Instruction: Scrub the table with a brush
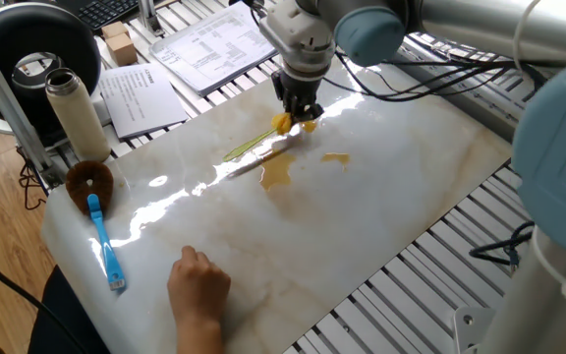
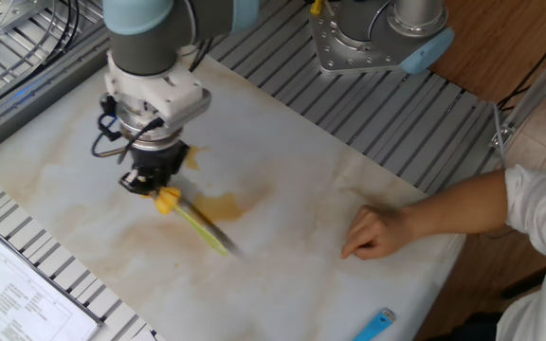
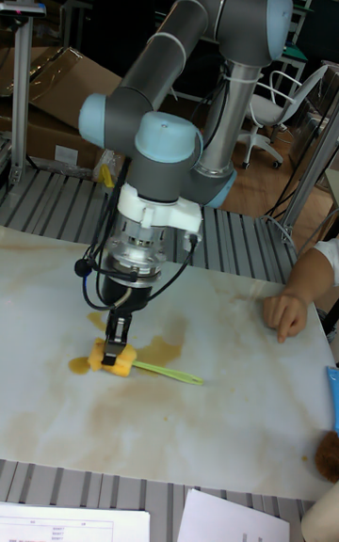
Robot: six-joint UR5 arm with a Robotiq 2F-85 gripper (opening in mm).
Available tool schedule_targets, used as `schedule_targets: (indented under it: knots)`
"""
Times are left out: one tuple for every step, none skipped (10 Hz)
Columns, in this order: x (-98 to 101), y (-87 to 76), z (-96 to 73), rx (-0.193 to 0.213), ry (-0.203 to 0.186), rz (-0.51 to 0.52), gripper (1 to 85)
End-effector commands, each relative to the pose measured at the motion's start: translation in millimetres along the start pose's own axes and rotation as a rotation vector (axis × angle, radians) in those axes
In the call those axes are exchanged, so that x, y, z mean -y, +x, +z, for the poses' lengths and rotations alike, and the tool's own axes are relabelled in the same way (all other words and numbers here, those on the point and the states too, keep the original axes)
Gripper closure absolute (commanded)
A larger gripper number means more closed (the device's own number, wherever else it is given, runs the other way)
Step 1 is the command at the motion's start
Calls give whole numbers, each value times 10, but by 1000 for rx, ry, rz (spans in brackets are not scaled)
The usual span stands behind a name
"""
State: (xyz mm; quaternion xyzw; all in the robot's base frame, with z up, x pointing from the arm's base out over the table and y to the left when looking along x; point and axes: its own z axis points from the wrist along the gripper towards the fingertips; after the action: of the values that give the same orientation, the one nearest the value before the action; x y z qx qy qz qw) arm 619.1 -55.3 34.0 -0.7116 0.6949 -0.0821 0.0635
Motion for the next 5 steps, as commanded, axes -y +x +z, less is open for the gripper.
schedule_targets:
  knots:
    - [82,60,126,38,40,-51,843]
    - [-96,-16,133,80,1,31,843]
    - [-128,-112,124,117,-16,96,843]
    - [-107,-136,121,126,-12,146,843]
    - [0,-34,130,89,33,128,843]
